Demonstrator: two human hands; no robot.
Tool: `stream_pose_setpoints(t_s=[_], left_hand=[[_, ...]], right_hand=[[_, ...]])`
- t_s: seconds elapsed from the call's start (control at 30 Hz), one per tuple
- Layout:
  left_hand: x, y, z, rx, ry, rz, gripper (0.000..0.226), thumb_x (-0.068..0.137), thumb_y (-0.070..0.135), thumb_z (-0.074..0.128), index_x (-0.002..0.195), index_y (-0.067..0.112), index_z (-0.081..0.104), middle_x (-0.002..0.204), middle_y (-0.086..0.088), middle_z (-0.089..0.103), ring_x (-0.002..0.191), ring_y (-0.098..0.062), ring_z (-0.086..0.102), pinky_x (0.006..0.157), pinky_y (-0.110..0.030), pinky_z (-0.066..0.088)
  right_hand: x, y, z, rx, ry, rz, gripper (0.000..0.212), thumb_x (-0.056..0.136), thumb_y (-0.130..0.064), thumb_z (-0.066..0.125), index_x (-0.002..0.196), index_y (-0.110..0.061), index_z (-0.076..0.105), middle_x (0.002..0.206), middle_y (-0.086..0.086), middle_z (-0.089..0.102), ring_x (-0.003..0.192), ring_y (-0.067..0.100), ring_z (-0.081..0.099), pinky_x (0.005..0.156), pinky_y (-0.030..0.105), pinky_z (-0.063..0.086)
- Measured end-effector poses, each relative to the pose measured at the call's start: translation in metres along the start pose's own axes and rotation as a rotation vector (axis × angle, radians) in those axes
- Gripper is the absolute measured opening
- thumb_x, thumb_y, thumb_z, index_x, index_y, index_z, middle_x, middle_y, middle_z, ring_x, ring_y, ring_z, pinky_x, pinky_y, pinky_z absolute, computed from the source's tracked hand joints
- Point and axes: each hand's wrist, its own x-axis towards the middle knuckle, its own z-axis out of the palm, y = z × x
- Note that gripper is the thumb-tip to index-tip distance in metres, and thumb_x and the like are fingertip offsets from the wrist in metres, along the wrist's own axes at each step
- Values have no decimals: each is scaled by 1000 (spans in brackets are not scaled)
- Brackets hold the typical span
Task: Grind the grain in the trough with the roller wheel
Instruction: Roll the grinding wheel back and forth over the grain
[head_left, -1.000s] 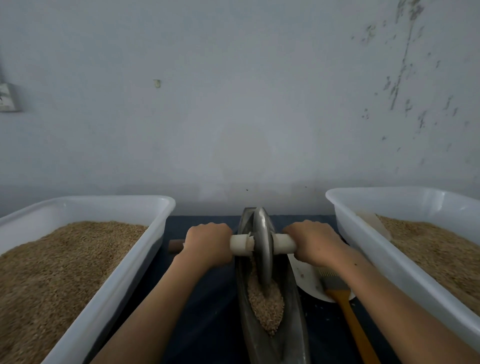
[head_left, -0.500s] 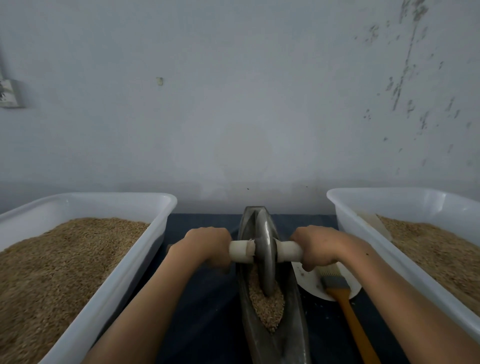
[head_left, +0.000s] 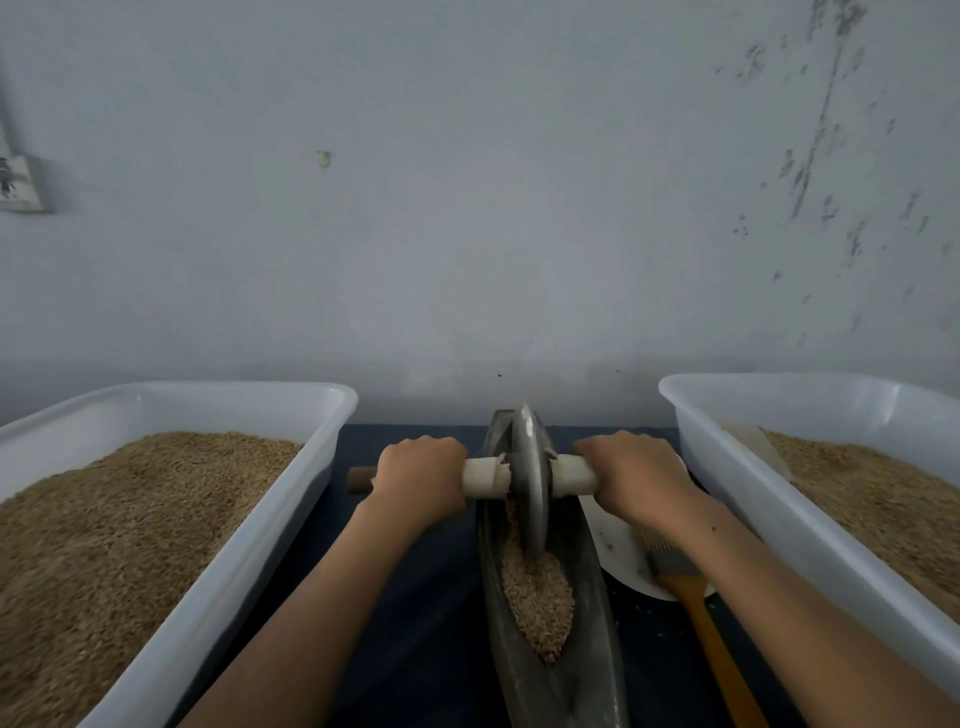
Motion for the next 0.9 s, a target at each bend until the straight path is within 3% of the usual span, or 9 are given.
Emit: stream_pose_setpoints(t_s=[0.13, 0.23, 0.4, 0.5, 0.63, 0.77, 0.9], left_hand=[[0, -3, -7, -18, -230, 31, 45, 76, 32, 71, 117, 19, 56, 98, 1, 60, 85, -17, 55, 72, -32, 40], [0, -4, -9, -62, -324, 40, 48, 74, 32, 74, 117, 20, 56, 86, 5, 51, 80, -15, 50, 71, -31, 40], [-1, -3, -6, -28, -185, 31, 43, 77, 34, 70, 116, 21, 57, 91, 3, 57, 80, -16, 51, 70, -31, 38], [1, -3, -2, -4, -70, 32, 37, 82, 34, 64, 115, 21, 56, 102, 0, 62, 89, -18, 57, 72, -31, 39], [1, 0, 0, 20, 39, 24, 31, 85, 32, 60, 114, 22, 56, 103, 0, 62, 93, -19, 58, 72, -30, 38], [0, -1, -4, 11, -89, 21, 38, 83, 32, 64, 118, 20, 55, 106, -2, 62, 96, -20, 59, 74, -31, 40], [-3, -2, -9, -31, -276, 17, 49, 77, 30, 72, 121, 18, 54, 110, -3, 62, 95, -19, 58, 76, -32, 42]], right_hand=[[-2, 3, -12, 26, -322, -25, 33, 82, -18, 66, 114, -21, 58, 97, -2, 62, 87, 16, 60, 63, 25, 40], [-3, 3, -15, 67, -432, -15, 41, 80, -18, 71, 119, -21, 58, 102, 0, 63, 90, 16, 61, 66, 25, 43], [-1, 3, -9, 36, -329, -10, 32, 82, -19, 67, 113, -22, 58, 100, -2, 63, 87, 16, 59, 66, 26, 41], [0, 2, -3, 21, -133, -13, 17, 85, -17, 59, 98, -27, 55, 99, -2, 64, 86, 17, 59, 65, 28, 38], [-1, 1, 3, 50, 26, 7, 17, 89, -17, 55, 87, -31, 46, 96, -3, 65, 86, 18, 60, 68, 30, 39], [-2, 1, -5, 19, -113, -22, 21, 87, -17, 59, 107, -25, 57, 103, -1, 64, 87, 17, 58, 70, 30, 40], [-5, 0, -15, 26, -317, -35, 33, 82, -17, 66, 114, -21, 58, 92, -3, 56, 81, 15, 54, 61, 25, 37]])
